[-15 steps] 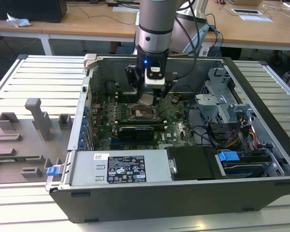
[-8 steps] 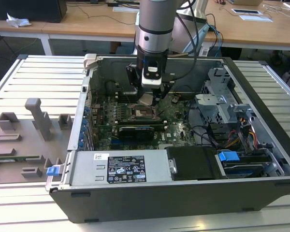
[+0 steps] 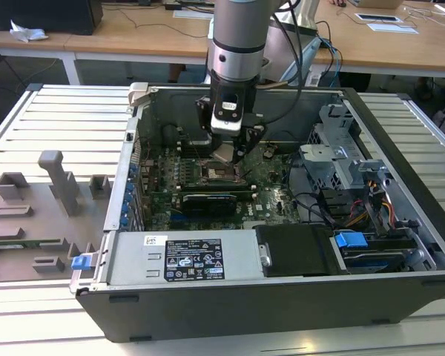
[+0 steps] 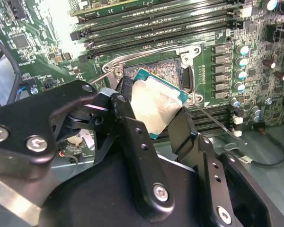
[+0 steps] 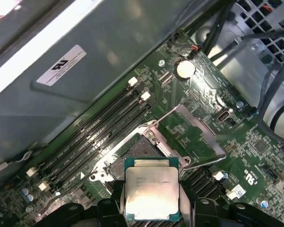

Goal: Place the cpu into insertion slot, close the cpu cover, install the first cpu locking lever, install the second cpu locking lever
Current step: 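Place the cpu into insertion slot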

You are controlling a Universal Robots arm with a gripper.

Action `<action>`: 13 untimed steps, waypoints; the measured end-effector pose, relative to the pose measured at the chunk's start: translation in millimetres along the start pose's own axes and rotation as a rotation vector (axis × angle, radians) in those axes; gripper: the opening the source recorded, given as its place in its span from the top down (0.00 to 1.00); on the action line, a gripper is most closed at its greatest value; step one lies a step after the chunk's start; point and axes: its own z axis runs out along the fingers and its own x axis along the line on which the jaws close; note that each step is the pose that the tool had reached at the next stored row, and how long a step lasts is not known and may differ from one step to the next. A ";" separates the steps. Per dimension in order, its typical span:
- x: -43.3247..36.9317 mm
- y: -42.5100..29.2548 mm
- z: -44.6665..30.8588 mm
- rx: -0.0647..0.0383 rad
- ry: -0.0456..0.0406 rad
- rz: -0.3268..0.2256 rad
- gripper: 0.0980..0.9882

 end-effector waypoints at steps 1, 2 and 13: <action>0.0 0.0 0.0 0.000 -0.0002 0.009 0.50; 0.0 0.0 0.1 0.000 -0.0005 0.021 0.50; 0.0 0.0 0.5 -0.002 -0.0033 0.165 0.50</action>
